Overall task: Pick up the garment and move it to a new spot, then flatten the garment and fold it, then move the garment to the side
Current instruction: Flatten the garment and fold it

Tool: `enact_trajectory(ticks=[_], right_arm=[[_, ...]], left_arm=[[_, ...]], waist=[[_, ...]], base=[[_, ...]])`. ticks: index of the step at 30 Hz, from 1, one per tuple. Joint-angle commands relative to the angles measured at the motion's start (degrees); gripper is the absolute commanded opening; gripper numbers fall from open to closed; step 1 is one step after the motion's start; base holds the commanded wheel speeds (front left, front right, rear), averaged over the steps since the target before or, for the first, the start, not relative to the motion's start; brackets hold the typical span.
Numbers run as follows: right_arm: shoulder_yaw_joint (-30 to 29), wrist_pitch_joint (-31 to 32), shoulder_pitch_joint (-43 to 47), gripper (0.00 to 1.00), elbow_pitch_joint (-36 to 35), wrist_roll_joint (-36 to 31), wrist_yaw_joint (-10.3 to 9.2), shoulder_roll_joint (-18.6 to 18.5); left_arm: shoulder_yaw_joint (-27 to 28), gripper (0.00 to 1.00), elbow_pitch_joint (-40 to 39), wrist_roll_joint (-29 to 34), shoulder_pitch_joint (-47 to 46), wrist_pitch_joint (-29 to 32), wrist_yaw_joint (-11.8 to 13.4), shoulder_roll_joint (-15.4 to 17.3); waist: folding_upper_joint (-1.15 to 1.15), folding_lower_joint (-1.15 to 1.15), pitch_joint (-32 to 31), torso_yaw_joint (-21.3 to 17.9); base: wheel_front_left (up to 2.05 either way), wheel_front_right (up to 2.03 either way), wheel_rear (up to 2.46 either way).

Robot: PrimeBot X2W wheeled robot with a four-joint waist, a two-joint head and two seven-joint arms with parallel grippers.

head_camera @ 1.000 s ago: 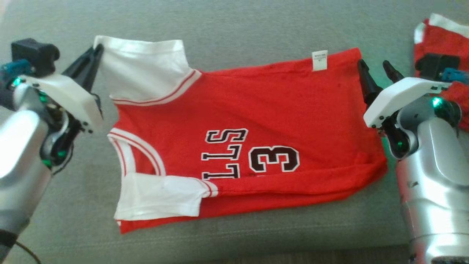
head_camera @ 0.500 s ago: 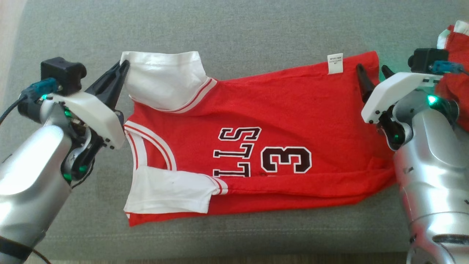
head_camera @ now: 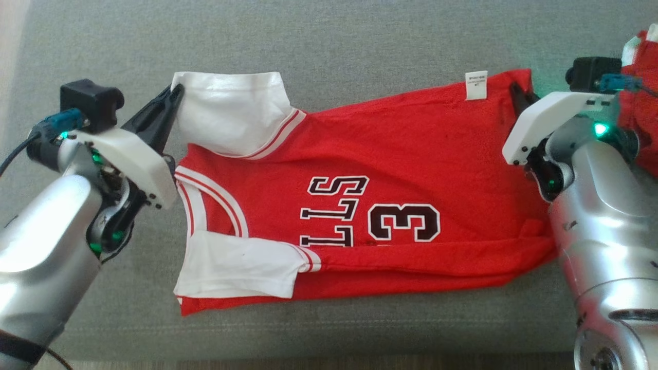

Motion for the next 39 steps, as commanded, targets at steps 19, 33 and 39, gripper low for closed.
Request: enact_trajectory(ticks=[19,33,39], right_arm=[[5.9,-1.6,6.0,0.0,-6.3,12.5,-0.02,-1.4],[8.7,13.8,20.0,0.0,-21.7,17.6,-0.02,-7.8],[8.8,20.1,24.9,0.0,-27.8,17.8,-0.02,-8.3]], left_arm=[[2.8,0.0,-0.7,-1.2,2.2,-3.0,3.1,2.7],[-1.1,0.0,-9.6,-0.6,12.8,-0.7,5.7,8.0],[-3.8,0.0,-14.7,0.6,16.3,2.1,6.2,11.4]], waist=[[0.0,-0.01,-9.8,-1.4],[0.0,-0.01,-14.3,-1.1],[0.0,-0.01,-14.6,-0.7]], base=[[0.0,0.0,0.0],[0.0,0.0,0.0],[0.0,0.0,0.0]])
